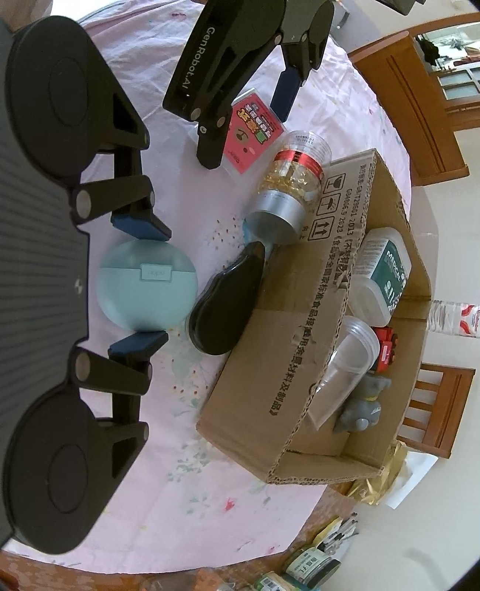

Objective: Organize rigid objects
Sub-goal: 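Carry the pink card and light blue case into the box and release both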

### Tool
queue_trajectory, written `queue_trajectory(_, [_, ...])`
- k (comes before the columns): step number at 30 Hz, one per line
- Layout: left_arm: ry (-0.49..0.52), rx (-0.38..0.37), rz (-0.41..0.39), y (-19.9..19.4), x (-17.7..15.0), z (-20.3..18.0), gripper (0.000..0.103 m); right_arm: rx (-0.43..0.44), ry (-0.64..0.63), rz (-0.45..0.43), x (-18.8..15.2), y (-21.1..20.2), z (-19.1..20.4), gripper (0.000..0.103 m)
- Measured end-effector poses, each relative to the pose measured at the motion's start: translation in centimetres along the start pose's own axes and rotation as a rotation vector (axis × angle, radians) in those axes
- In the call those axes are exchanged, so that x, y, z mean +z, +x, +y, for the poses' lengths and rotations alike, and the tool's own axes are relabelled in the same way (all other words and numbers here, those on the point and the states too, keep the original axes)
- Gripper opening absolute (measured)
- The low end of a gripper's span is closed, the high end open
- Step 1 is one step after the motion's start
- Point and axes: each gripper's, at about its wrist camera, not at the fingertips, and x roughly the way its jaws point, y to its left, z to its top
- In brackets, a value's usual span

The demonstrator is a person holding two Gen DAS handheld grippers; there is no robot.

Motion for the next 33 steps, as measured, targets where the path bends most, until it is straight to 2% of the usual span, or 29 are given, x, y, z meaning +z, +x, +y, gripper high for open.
queue_trajectory(5, [-0.028, 0.018, 0.035, 0.2, 0.5, 0.0, 0.092, -0.001, 0.005, 0.015, 0.4, 0.1, 0.0, 0.058])
queue_trajectory(13, [-0.061, 0.005, 0.051, 0.1, 1.0, 0.1, 0.09, -0.018, 0.003, 0.015, 0.4, 0.1, 0.4, 0.058])
queue_trajectory(19, [-0.042, -0.012, 0.044, -0.6, 0.9, 0.2, 0.09, -0.028, 0.008, 0.025, 0.4, 0.0, 0.4, 0.058])
queue_trajectory(26, [0.018, -0.041, 0.056, -3.1, 1.2, 0.1, 0.09, -0.016, -0.003, 0.023, 0.8, -1.2, 0.1, 0.058])
queue_trajectory(33, [0.072, -0.069, -0.005, -6.8, 2.7, -0.1, 0.09, -0.017, -0.045, -0.009, 1.5, -3.5, -0.2, 0.058])
